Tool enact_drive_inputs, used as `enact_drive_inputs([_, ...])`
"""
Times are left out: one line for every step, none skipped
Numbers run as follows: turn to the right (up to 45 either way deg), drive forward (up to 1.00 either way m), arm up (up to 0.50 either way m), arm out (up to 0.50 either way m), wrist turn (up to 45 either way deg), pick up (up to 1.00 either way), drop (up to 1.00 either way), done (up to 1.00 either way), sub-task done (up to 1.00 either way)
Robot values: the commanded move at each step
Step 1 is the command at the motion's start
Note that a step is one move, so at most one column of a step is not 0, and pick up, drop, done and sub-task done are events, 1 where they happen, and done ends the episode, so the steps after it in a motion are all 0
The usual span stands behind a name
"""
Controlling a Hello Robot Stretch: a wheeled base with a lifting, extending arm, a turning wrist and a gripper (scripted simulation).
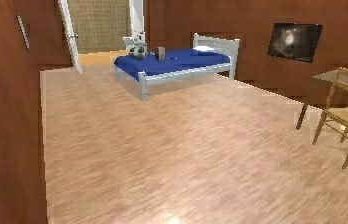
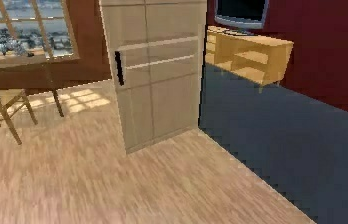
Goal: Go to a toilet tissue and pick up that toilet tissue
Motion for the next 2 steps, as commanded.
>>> enact_drive_inputs([0.0, 0.4, 0.0, 0.0, 0.0, 0.0, 0.0, 0.0, 0.0])
enact_drive_inputs([-24.0, 0.0, 0.0, 0.0, 0.0, 0.0, 0.0, 0.0, 0.0])
